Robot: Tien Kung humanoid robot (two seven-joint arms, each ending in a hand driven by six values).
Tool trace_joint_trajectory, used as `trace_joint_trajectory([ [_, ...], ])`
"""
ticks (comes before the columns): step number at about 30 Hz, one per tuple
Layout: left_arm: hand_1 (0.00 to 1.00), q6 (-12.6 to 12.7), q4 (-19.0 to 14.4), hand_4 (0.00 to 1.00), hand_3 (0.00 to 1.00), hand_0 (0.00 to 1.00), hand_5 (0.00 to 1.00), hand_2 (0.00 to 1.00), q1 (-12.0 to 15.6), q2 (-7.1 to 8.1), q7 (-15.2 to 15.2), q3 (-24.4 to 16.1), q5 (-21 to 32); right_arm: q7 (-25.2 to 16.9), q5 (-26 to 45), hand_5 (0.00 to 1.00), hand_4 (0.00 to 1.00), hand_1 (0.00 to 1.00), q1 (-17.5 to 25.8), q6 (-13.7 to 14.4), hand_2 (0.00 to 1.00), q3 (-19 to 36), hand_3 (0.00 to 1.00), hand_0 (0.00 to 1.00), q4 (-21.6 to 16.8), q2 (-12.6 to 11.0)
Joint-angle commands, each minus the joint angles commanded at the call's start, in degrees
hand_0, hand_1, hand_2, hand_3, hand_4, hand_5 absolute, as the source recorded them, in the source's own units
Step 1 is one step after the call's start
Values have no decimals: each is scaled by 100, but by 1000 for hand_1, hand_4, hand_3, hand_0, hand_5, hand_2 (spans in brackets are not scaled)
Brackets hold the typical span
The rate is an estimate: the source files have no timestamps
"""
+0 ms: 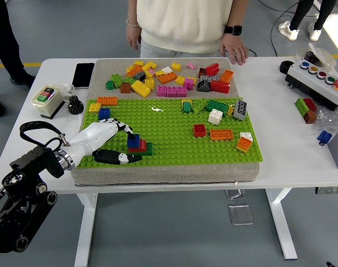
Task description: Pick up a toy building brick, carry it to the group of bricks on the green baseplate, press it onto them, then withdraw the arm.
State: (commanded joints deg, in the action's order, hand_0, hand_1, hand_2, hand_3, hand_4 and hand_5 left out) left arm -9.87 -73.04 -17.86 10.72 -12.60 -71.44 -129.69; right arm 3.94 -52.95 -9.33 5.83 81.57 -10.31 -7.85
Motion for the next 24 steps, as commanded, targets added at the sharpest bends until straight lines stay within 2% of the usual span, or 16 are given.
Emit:
trace_joint_trajectory([
  [24, 857, -32, 112, 998, 622, 935, 773, 815, 0, -18, 10, 12, -31, -5, 6, 501, 928, 681, -15, -8, 730, 31, 667, 758, 0, -5],
])
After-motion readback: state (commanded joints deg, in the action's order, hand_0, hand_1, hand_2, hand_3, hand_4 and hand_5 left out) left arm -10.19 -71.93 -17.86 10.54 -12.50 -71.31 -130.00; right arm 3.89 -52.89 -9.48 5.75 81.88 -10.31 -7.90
